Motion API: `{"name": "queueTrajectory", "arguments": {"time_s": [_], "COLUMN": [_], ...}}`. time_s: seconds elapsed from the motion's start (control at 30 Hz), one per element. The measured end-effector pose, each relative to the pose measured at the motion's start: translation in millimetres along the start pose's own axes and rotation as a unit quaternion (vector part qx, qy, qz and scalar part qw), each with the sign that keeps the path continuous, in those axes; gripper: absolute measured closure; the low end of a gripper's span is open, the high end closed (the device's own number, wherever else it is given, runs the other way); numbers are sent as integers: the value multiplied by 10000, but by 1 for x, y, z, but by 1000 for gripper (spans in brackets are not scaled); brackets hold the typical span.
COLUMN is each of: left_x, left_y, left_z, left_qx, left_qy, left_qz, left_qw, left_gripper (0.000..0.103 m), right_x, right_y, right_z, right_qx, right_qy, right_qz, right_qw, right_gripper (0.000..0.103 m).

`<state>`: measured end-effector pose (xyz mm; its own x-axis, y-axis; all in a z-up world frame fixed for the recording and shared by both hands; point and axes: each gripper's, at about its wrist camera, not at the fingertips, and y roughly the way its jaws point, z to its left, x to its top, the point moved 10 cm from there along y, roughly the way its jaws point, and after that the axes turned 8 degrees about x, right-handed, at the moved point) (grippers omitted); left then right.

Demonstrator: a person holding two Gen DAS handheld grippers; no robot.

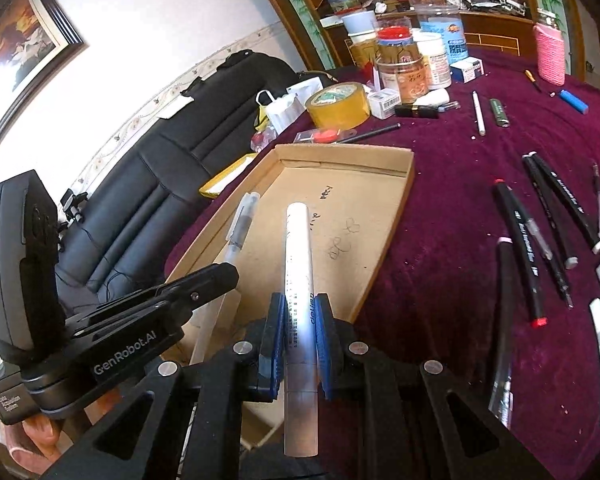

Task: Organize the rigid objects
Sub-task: 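Lower the clear pen into the tray with the left gripper while the right gripper releases the white marker there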

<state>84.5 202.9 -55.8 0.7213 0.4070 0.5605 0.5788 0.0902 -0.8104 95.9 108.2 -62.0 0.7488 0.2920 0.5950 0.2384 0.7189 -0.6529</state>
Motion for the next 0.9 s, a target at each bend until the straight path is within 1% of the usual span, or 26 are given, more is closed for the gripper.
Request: {"name": "queueTrajectory", "arguments": {"time_s": [0.2, 0.43, 0.57, 0.77, 0.83, 0.9], "left_x": [7, 18, 17, 12, 11, 10], "left_y": [16, 40, 55, 70, 73, 77], "left_z": [13, 27, 27, 32, 34, 36], "left_qx": [18, 124, 216, 388, 447, 460], "left_qy": [-110, -236, -169, -94, -76, -74], "left_qz": [152, 299, 433, 627, 665, 724], "left_qw": [9998, 9992, 9987, 9972, 9968, 9963], "left_gripper": [95, 95, 95, 95, 95, 95], "right_x": [10, 24, 27, 22, 23, 21], "right_y": [24, 51, 71, 92, 93, 97], "right_z": [0, -3, -8, -20, -19, -19], "right_qx": [64, 149, 163, 50, -81, -247], "right_qy": [34, 94, 154, 227, 83, -47], "right_qz": [109, 160, 283, 493, 492, 606], "right_qw": [9999, 9997, 9993, 9985, 9987, 9978], "right_gripper": [88, 87, 87, 87, 87, 87]}}
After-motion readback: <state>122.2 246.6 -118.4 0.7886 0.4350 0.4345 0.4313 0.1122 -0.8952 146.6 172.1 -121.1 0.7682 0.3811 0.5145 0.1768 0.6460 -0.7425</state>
